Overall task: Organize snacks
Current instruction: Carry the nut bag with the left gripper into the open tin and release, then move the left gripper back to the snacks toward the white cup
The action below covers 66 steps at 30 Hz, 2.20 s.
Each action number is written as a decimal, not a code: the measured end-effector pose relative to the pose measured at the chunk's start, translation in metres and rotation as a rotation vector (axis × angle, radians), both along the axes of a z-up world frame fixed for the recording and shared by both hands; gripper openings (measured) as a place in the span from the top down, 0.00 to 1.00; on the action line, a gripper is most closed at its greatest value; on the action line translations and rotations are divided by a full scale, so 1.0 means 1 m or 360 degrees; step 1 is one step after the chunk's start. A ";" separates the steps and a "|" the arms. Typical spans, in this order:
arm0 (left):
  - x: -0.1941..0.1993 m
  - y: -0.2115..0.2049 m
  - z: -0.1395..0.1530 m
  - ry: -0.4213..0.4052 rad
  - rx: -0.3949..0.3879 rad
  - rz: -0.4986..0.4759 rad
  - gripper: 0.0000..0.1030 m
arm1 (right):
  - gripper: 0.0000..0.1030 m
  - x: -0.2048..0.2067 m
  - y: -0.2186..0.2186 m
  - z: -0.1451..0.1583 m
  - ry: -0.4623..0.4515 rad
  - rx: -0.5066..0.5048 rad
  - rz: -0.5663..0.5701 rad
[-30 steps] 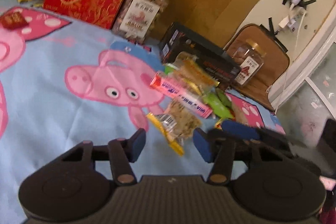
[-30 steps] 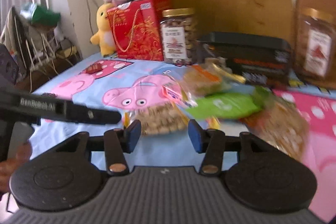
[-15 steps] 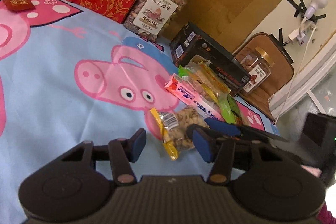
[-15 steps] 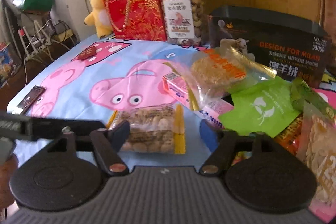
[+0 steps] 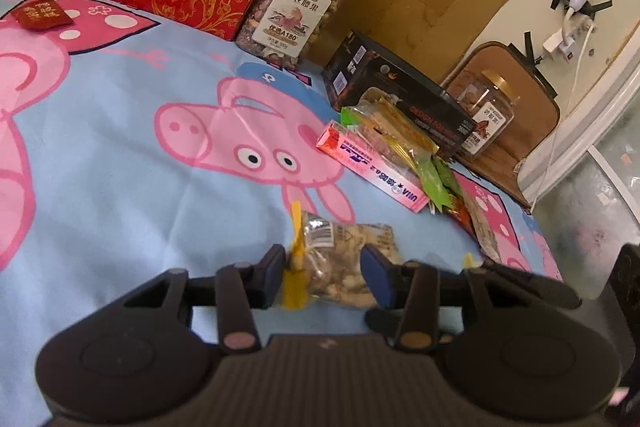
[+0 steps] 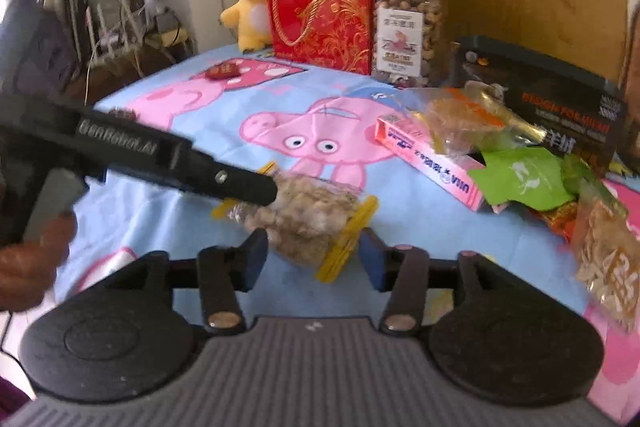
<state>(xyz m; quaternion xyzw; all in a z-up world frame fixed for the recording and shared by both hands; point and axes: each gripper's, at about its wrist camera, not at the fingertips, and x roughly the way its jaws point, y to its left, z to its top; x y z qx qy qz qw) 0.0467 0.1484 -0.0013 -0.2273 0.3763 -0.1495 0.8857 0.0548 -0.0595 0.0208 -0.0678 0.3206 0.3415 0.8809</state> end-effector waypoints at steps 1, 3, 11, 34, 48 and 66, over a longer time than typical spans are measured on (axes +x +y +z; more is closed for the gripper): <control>-0.001 -0.003 0.000 -0.0009 0.0025 -0.0003 0.63 | 0.49 -0.001 0.003 -0.003 0.0003 -0.0009 0.0029; -0.002 -0.008 0.003 -0.0019 0.0072 -0.0012 0.67 | 0.63 -0.008 0.008 -0.007 -0.0048 -0.0045 0.0039; 0.035 -0.030 0.056 -0.0181 0.0039 -0.0113 0.71 | 0.73 0.004 -0.017 0.027 -0.0220 0.0065 -0.0096; 0.243 -0.142 0.057 -0.0167 0.0242 -0.0175 0.58 | 0.59 0.196 -0.103 0.051 -0.0248 0.0058 -0.0525; 0.159 -0.059 0.028 -0.0070 0.0077 0.0057 0.38 | 0.59 0.180 -0.114 0.011 0.0311 0.0462 -0.0464; 0.032 -0.033 0.000 -0.0049 0.0039 -0.0039 0.50 | 0.64 0.063 -0.076 0.006 0.0392 0.0467 -0.0273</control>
